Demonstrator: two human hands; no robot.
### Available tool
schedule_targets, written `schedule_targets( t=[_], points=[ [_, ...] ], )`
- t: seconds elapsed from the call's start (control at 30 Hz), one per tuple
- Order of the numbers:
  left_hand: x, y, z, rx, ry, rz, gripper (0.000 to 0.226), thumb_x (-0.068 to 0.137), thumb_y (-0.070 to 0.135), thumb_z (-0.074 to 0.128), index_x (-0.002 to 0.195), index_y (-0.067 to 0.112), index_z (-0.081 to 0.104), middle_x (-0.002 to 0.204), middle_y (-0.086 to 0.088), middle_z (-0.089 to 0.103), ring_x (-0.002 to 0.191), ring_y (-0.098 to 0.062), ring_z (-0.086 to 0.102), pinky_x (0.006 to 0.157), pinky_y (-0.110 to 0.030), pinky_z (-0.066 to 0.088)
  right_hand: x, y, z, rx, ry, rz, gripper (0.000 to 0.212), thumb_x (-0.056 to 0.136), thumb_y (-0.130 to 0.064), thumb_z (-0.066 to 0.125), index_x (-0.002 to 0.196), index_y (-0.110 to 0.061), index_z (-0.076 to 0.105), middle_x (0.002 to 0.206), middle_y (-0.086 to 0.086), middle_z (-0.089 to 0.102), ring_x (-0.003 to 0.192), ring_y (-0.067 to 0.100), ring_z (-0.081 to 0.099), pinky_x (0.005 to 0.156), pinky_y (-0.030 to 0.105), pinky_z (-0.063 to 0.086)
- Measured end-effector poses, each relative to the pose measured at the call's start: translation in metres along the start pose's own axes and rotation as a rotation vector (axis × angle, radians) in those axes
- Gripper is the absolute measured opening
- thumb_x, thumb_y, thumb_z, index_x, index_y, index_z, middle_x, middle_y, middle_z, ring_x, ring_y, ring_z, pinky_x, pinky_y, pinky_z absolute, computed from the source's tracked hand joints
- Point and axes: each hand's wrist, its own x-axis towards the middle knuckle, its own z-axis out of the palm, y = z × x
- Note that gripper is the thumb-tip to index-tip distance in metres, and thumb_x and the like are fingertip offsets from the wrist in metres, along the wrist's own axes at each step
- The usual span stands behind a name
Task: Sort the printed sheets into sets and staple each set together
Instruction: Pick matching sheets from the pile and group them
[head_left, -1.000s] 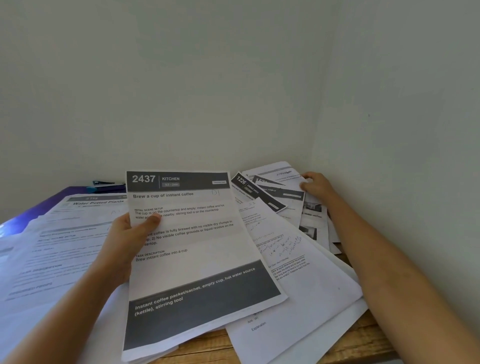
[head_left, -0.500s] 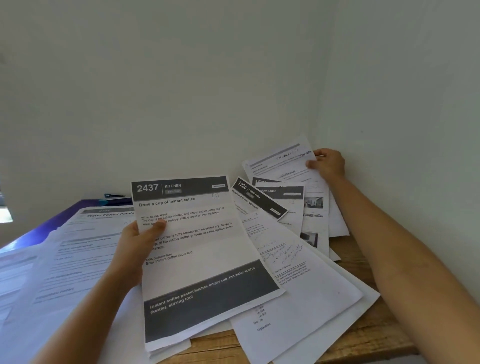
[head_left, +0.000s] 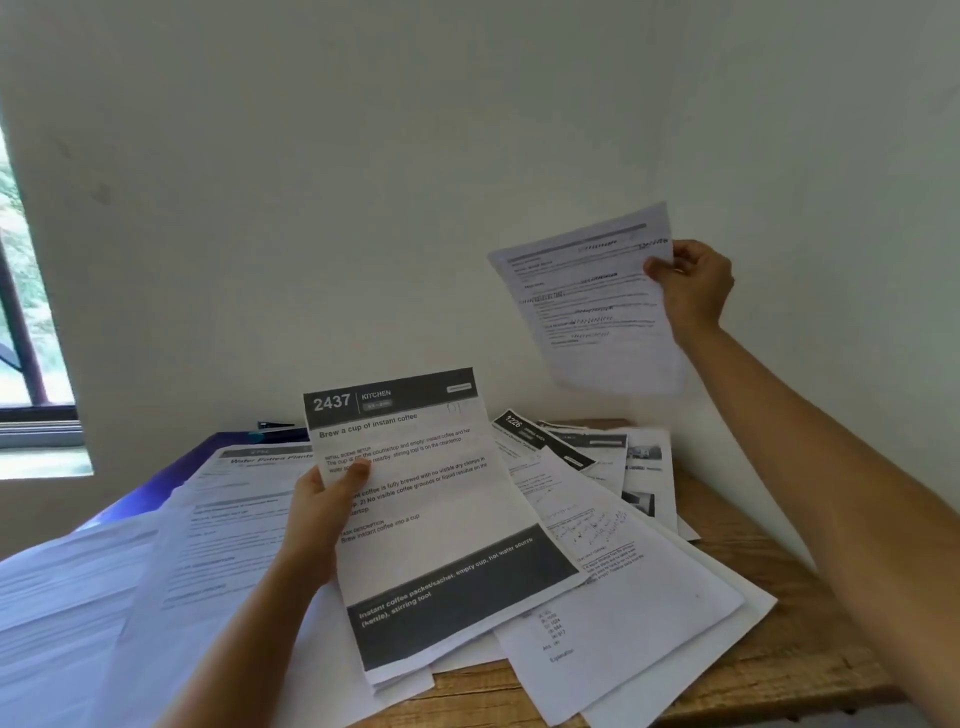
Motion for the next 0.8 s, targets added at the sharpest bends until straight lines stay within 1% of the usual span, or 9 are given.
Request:
schedule_targets(
  t=[0.13, 0.23, 0.33, 0.43, 0.53, 0.6, 0.67, 0.73, 0.8],
  points=[
    [-0.002, 0.004, -0.001, -0.034, -0.035, 0.019, 0.007, 0.094, 0.019, 0.058, 0.099, 0.015, 0.060, 0.096, -0.013, 0.072, 0.078, -0.029, 0.072, 0.056, -0.039, 0.060, 0.001, -0.029, 0.010, 0.018, 0.051, -0.084, 0.014, 0.078, -0.006, 0.069, 0.092, -0.004, 0.069, 0.087, 0.000, 0.069, 0.075, 0.006, 0.065, 0.065, 0.012, 0.051],
    [-0.004, 0.008, -0.001, -0.076, -0.068, 0.035, 0.008, 0.094, 0.018, 0.058, 0.100, 0.015, 0.061, 0.096, -0.011, 0.073, 0.076, -0.026, 0.073, 0.056, -0.037, 0.060, 0.001, -0.038, 0.015, -0.055, -0.018, -0.115, 0.014, 0.076, -0.005, 0.068, 0.090, -0.004, 0.070, 0.084, 0.003, 0.068, 0.068, 0.004, 0.062, 0.062, 0.010, 0.049],
    [-0.004, 0.011, -0.002, -0.125, -0.100, 0.052, 0.008, 0.093, 0.016, 0.057, 0.100, 0.015, 0.062, 0.096, -0.011, 0.073, 0.076, -0.025, 0.073, 0.058, -0.038, 0.061, -0.003, -0.041, 0.020, -0.104, -0.110, -0.092, 0.019, 0.076, -0.004, 0.071, 0.094, -0.003, 0.071, 0.086, 0.005, 0.069, 0.071, 0.009, 0.062, 0.062, 0.008, 0.048],
    [-0.003, 0.012, -0.002, -0.168, -0.096, 0.042, 0.009, 0.093, 0.015, 0.057, 0.101, 0.013, 0.062, 0.099, -0.014, 0.072, 0.076, -0.026, 0.072, 0.060, -0.039, 0.061, -0.009, -0.044, 0.024, -0.056, -0.223, 0.044, 0.024, 0.075, -0.005, 0.076, 0.097, -0.008, 0.071, 0.088, 0.003, 0.068, 0.072, 0.007, 0.063, 0.065, 0.010, 0.051],
    [-0.001, 0.012, -0.002, -0.183, -0.093, 0.036, 0.009, 0.094, 0.016, 0.057, 0.101, 0.013, 0.061, 0.100, -0.014, 0.071, 0.074, -0.025, 0.072, 0.058, -0.039, 0.061, -0.016, -0.042, 0.031, -0.012, -0.363, 0.208, 0.024, 0.072, -0.004, 0.079, 0.094, -0.010, 0.070, 0.093, 0.007, 0.069, 0.083, 0.018, 0.067, 0.078, 0.027, 0.056],
    [0.000, 0.012, -0.002, -0.191, -0.095, 0.027, 0.010, 0.094, 0.017, 0.057, 0.102, 0.013, 0.061, 0.103, -0.015, 0.071, 0.076, -0.026, 0.072, 0.059, -0.040, 0.061, -0.026, -0.041, 0.036, 0.043, -0.434, 0.283, 0.020, 0.073, -0.001, 0.077, 0.089, -0.011, 0.069, 0.095, 0.011, 0.069, 0.088, 0.025, 0.068, 0.082, 0.036, 0.056],
    [0.000, 0.012, -0.003, -0.198, -0.103, 0.016, 0.012, 0.094, 0.016, 0.058, 0.105, 0.013, 0.061, 0.106, -0.016, 0.071, 0.080, -0.028, 0.072, 0.061, -0.041, 0.061, -0.037, -0.043, 0.041, 0.102, -0.513, 0.370, 0.017, 0.078, 0.002, 0.073, 0.087, -0.010, 0.067, 0.097, 0.014, 0.068, 0.085, 0.026, 0.067, 0.079, 0.037, 0.058],
    [0.000, 0.011, -0.003, -0.196, -0.104, 0.006, 0.015, 0.093, 0.016, 0.058, 0.108, 0.011, 0.060, 0.109, -0.019, 0.069, 0.086, -0.032, 0.070, 0.064, -0.042, 0.061, -0.049, -0.046, 0.045, 0.147, -0.613, 0.467, 0.014, 0.082, 0.003, 0.067, 0.091, -0.008, 0.065, 0.097, 0.015, 0.068, 0.077, 0.023, 0.068, 0.069, 0.034, 0.060],
    [0.000, 0.011, -0.002, -0.185, -0.080, -0.005, 0.014, 0.094, 0.015, 0.059, 0.107, 0.012, 0.060, 0.111, -0.019, 0.069, 0.093, -0.036, 0.068, 0.067, -0.043, 0.061, -0.061, -0.044, 0.050, 0.181, -0.681, 0.544, 0.013, 0.085, 0.003, 0.064, 0.093, -0.007, 0.064, 0.089, 0.011, 0.070, 0.069, 0.019, 0.070, 0.058, 0.030, 0.059]
  ],
)
